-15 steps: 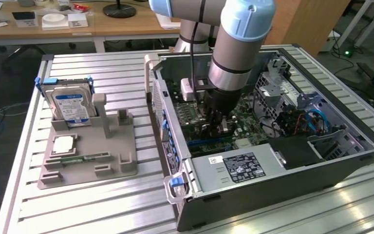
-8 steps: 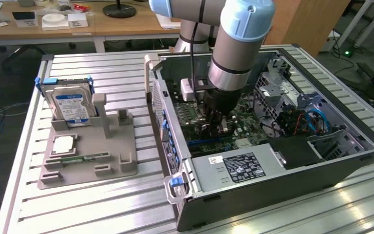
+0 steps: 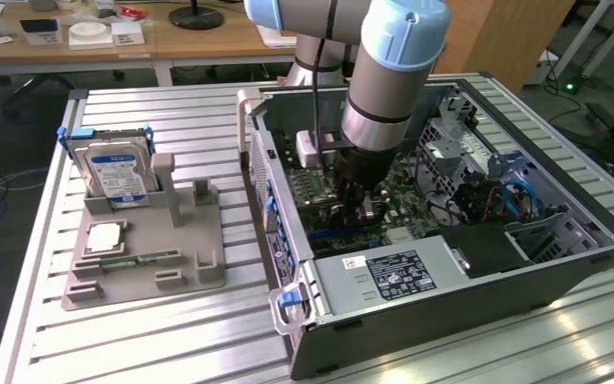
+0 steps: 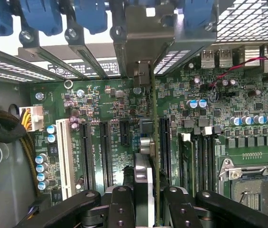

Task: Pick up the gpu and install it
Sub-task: 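Insert the gpu into the slot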

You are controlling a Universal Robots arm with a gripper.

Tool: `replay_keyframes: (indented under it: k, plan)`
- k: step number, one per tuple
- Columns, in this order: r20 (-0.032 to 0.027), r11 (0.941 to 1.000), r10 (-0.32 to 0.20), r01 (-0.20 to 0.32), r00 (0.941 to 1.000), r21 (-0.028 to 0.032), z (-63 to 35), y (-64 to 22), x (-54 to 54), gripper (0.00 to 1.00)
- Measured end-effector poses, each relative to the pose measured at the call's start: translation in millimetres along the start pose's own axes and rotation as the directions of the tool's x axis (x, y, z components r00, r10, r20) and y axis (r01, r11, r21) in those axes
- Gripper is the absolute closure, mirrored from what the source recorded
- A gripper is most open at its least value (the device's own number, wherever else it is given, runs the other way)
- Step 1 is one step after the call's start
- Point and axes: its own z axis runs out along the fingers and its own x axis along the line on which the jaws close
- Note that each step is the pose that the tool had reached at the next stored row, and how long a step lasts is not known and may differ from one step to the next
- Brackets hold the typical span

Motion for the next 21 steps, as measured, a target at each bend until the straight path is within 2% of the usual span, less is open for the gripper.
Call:
replay_keyframes:
  k: [21]
  plan:
    - [0.0001,1.0,0.0,0.0,1.0,0.0,-1.2,0.0,-0.1,0.72]
